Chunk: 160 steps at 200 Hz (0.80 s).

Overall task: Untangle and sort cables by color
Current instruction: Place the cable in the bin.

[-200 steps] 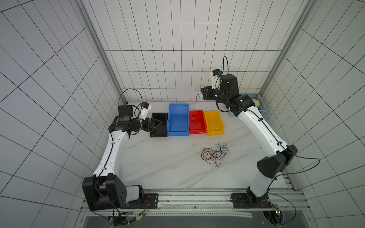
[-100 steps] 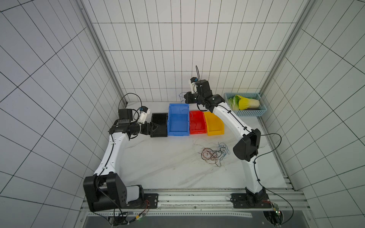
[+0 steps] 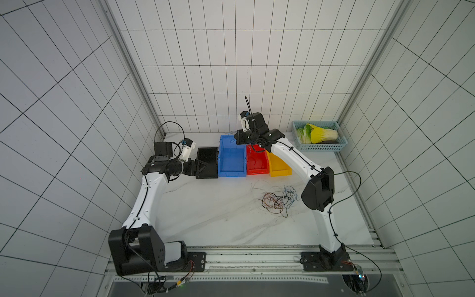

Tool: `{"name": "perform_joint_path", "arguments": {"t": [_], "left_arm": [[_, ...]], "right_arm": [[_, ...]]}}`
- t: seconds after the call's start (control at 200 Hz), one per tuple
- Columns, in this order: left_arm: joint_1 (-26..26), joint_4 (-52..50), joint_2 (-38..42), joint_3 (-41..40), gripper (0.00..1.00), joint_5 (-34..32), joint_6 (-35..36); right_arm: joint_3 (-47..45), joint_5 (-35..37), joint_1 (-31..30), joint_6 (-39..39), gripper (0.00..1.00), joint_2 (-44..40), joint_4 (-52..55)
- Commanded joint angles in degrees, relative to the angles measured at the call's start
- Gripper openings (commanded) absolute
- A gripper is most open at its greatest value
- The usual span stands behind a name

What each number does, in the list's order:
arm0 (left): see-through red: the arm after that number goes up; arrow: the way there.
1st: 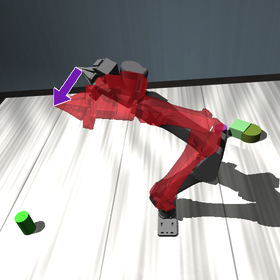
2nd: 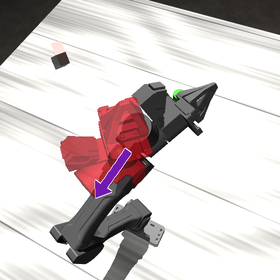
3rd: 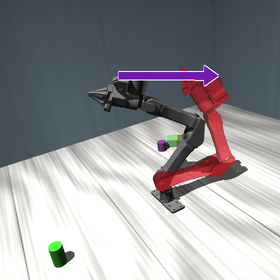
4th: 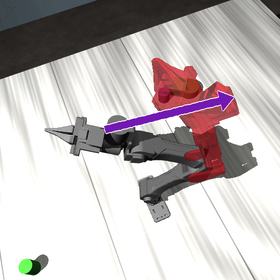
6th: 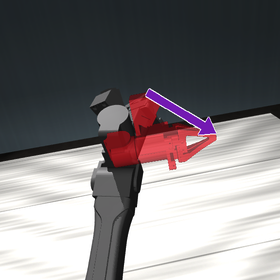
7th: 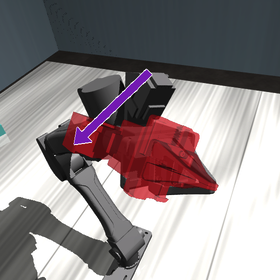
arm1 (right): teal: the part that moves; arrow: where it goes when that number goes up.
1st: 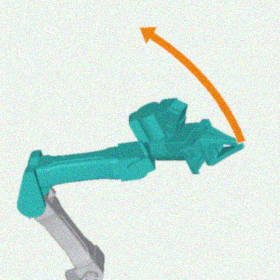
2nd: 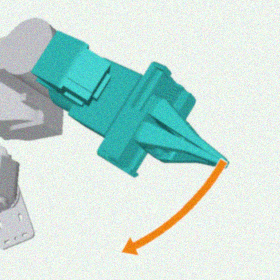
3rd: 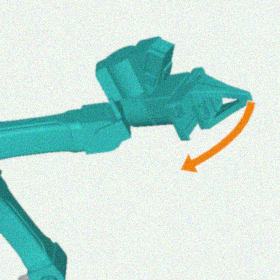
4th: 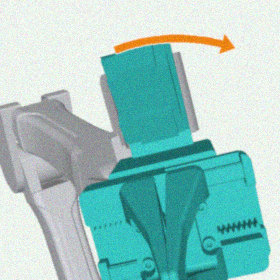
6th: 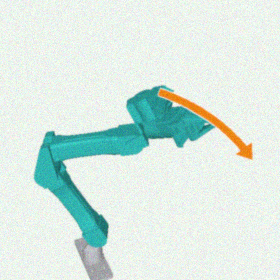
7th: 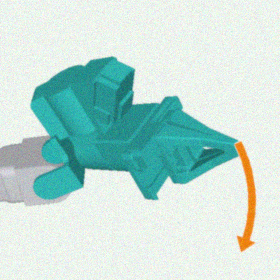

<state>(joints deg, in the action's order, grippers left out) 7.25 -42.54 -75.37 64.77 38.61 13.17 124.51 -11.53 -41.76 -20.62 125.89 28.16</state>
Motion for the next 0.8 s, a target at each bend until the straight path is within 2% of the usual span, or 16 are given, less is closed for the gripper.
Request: {"name": "perform_joint_path", "arguments": {"t": [0.0, 0.13, 0.225, 0.375, 0.54, 0.64, 0.795], "left_arm": [[0.3, 1.8, 0.3, -1.2, 0.71, 1.9, 2.0], [-2.3, 4.4, -1.6, 1.1, 0.77, -3.2, 0.1], [-4.9, 4.2, -4.1, 4.6, 0.78, -3.6, 0.7], [-10.3, 4.2, -7.8, 9.1, 0.78, -5.2, 1.9], [-14.6, 6.3, -12.2, 12.4, 0.78, -5.8, 3.0], [-15.9, 8.0, -15.1, 14.1, 0.78, -5.8, 3.0], [-17.9, 10.5, -20.1, 17.4, 0.78, -7.3, 2.9]], "right_arm": [[-3.5, -1.0, -0.2, -1.3, 0.0, 0.1, 1.8], [-2.8, -1.3, -0.2, -1.1, 0.0, 1.5, 4.6], [-1.1, -1.5, -0.2, -0.5, 0.24, 2.5, 7.4], [1.9, 0.3, -0.2, 1.0, 0.37, 2.0, 11.8], [3.4, 6.4, 0.2, 2.3, 0.43, -1.3, 17.4], [2.8, 7.7, 1.8, 1.8, 0.43, -4.2, 19.9], [-3.7, 8.8, 4.3, 1.8, 0.43, -11.9, 21.4]]}}
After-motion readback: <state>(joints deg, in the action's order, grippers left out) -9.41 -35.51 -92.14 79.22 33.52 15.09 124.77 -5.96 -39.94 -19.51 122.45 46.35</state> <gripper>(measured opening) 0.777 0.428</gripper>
